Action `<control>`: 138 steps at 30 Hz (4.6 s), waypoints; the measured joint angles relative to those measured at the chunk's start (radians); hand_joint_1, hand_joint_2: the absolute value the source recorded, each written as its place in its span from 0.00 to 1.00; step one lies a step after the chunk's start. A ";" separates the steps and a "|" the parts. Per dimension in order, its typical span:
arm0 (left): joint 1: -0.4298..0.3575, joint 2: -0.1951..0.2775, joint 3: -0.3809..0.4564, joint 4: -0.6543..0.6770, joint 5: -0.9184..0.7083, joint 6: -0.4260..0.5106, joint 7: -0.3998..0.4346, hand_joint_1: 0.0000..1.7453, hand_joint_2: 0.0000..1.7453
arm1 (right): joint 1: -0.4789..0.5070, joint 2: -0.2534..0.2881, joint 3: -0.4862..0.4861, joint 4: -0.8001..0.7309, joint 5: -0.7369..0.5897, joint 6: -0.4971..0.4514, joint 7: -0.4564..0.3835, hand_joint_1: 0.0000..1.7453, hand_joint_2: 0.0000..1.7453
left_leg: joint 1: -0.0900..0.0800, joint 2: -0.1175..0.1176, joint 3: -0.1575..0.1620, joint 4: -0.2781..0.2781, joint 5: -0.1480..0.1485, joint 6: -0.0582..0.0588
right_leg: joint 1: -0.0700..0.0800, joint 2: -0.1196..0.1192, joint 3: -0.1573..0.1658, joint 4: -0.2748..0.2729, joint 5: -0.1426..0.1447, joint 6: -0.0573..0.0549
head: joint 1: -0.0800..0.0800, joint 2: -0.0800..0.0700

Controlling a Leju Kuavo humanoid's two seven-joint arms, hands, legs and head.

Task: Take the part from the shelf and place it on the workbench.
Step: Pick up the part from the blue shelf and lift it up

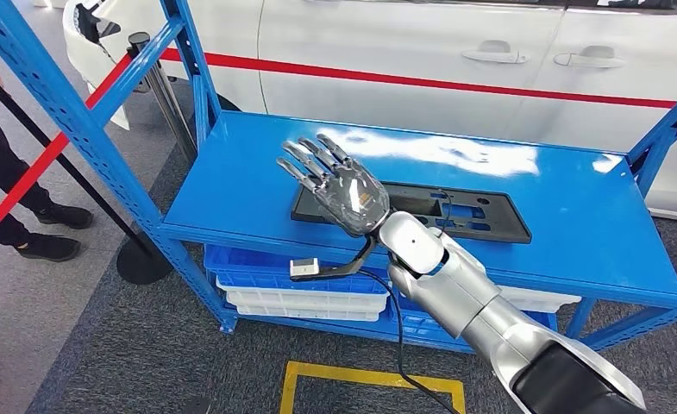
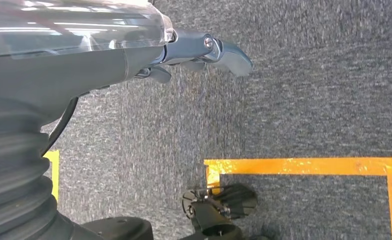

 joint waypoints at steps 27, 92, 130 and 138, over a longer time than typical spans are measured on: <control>0.007 0.001 0.002 0.000 0.026 -0.079 0.003 0.00 1.00 | -0.052 0.113 0.128 0.282 -0.187 0.144 -0.033 0.00 1.00 | -0.001 0.000 -0.001 0.000 0.000 0.000 | 0.000 0.000 0.000 -0.001 0.000 0.000 | 0.000 0.000; -0.002 -0.009 -0.023 0.000 -0.012 -0.125 0.028 0.00 0.00 | -0.223 0.183 0.030 0.726 -0.112 0.081 0.084 0.00 1.00 | -0.001 0.000 -0.001 0.001 0.001 0.001 | 0.001 0.000 -0.001 -0.001 0.001 0.001 | 0.000 0.000; 0.017 -0.002 -0.021 0.000 0.014 -0.116 0.012 0.00 1.00 | -0.227 0.031 -0.109 0.561 -0.223 0.254 -0.108 0.00 1.00 | -0.002 -0.001 -0.002 0.002 0.001 0.001 | 0.000 0.000 -0.001 -0.002 0.001 0.002 | 0.000 0.000; 0.027 0.006 -0.017 0.000 0.023 -0.111 0.002 0.00 1.00 | -0.136 -0.089 -0.107 0.335 -0.269 0.330 -0.086 0.00 1.00 | -0.002 0.000 -0.002 0.003 0.000 0.001 | 0.000 -0.001 -0.001 -0.002 0.002 0.002 | 0.000 0.000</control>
